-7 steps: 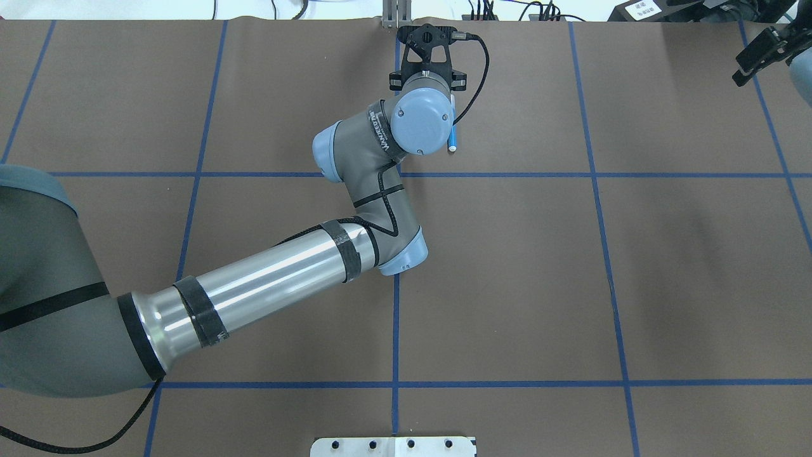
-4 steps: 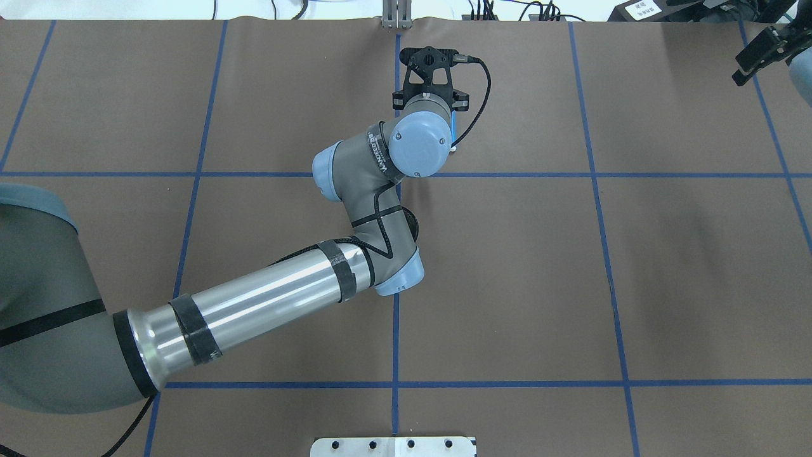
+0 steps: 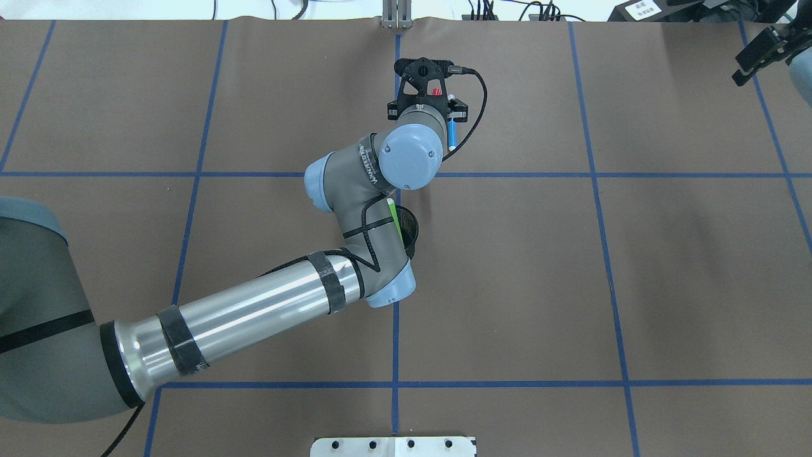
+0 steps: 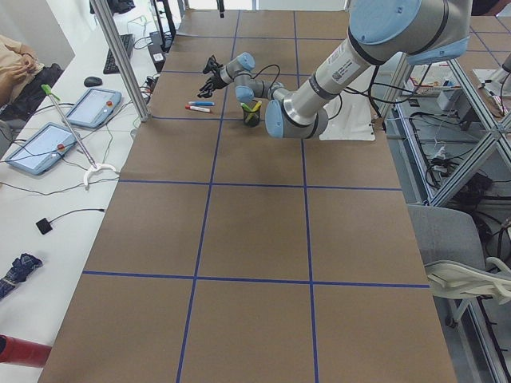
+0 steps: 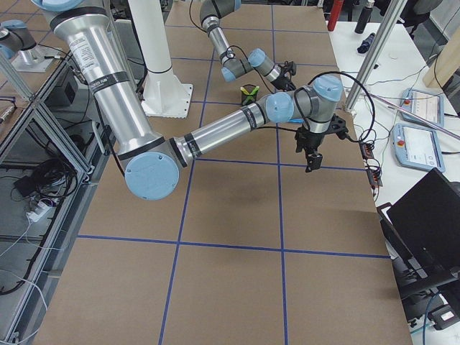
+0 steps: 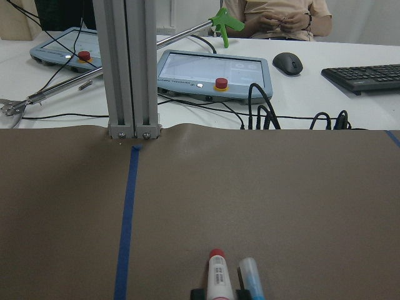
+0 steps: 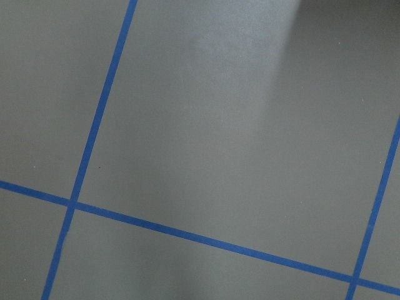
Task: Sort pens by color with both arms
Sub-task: 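Lay the red-capped marker beside the blue marker and open the left gripper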
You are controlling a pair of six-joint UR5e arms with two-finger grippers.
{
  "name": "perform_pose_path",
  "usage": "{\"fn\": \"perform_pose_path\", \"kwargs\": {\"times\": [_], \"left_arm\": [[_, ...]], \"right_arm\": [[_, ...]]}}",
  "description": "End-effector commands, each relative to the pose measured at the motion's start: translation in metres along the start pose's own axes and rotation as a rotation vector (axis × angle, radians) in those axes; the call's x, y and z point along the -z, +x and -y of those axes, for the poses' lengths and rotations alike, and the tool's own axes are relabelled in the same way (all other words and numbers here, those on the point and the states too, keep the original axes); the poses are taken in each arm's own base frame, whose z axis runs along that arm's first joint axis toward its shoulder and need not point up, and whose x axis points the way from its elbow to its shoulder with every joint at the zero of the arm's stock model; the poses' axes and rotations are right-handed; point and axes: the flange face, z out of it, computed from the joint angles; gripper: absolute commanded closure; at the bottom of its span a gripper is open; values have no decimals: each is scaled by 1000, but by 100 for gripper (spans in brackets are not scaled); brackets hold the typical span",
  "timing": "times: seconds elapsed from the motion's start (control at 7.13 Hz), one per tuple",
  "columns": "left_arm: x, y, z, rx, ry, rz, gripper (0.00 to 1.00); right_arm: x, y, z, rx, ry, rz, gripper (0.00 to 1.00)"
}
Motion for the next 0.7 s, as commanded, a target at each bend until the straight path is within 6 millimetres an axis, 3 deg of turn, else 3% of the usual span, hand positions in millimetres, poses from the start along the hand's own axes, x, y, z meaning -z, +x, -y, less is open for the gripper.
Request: {"fn": "perform_pose_path", "kwargs": {"times": [0.0,0.42,0.56], "left_arm": [[7,6,4,7,4,-18,1],[25,11,41,-50,-47,-27,0],[37,1,75,-60,-124,-4,0]], "right_arm": [[-1,0,1,-1,-2,1,0],[8,-7,7,-11,14,7,0],[19,-17,15,-25,32,16,0]]}}
